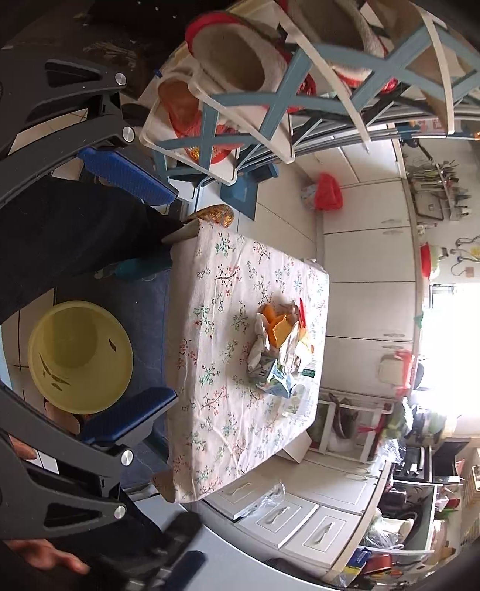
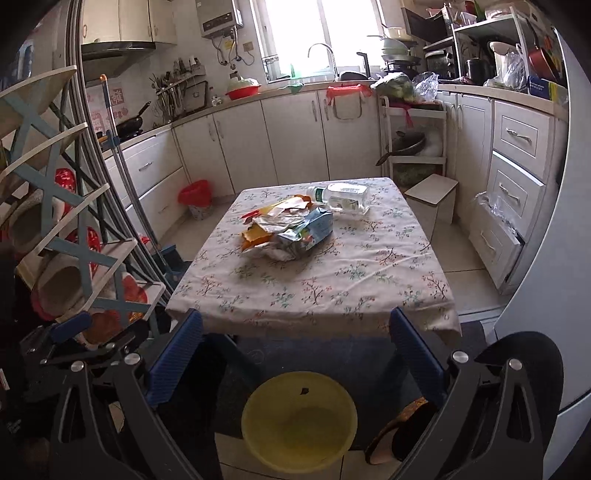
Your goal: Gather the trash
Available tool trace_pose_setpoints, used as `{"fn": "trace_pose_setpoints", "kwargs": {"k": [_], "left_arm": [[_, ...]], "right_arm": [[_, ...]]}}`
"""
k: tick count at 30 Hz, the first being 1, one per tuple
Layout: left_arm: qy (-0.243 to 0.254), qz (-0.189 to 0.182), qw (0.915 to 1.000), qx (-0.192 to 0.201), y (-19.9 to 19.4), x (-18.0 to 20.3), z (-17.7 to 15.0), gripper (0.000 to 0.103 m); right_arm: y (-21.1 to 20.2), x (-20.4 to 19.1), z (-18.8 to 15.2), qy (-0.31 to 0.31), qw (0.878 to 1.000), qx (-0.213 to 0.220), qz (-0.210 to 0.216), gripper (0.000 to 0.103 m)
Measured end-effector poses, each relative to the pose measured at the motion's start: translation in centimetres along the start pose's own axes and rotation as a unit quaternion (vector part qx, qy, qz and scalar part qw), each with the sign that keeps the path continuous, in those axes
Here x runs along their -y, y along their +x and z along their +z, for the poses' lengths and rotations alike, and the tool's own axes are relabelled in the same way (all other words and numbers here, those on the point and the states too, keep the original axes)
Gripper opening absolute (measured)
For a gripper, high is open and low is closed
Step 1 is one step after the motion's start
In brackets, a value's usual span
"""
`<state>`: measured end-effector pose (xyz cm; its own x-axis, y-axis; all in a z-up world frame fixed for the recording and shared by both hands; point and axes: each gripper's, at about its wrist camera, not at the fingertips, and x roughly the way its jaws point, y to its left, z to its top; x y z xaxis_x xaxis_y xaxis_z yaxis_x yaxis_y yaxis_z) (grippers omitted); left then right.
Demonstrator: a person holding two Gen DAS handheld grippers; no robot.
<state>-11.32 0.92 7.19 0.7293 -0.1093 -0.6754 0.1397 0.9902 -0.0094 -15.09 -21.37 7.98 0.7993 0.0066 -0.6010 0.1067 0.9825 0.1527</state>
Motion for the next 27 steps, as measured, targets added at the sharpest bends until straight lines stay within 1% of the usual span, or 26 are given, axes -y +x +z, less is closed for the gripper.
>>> {"fn": "trace_pose_setpoints", "kwargs": {"k": [2,5,9,16,21,27], "left_arm": [[-0.001,-0.001,1.0,0.005,-1.0,-0.1,-0.5,0.095],[-0.002,-0.004,0.9999,0.01,-2.1,-0.2,-1.1,0.095],[0.001,-0.002,0.9997,0.023,-3.9,-0.2,-1.6,0.095],[0.003,0.002,0.999,0.046,-6.3,-0.3,-1.9,0.095],[0.008,0.005,0.9986,0.051,-6.9,-0.2,-2.1,0.095],[-0.002,0.006,0.9992,0.04,-6.0,-0.6,-2.1,0.095]], "right_arm": [[-0.4,-0.5,-0.7,-0.003,1.0,0.003,-0.001,0.097],[-1.0,-0.3,-1.0,0.007,1.0,0.003,0.004,0.097],[-2.5,-1.0,-1.8,0.006,1.0,0.021,0.01,0.097],[-4.8,-1.5,-2.0,-0.003,0.999,0.046,0.023,0.097],[-5.4,-1.6,-2.0,-0.001,0.998,0.058,0.022,0.097],[-4.6,-2.0,-2.1,-0.003,0.999,0.049,0.022,0.097]]}}
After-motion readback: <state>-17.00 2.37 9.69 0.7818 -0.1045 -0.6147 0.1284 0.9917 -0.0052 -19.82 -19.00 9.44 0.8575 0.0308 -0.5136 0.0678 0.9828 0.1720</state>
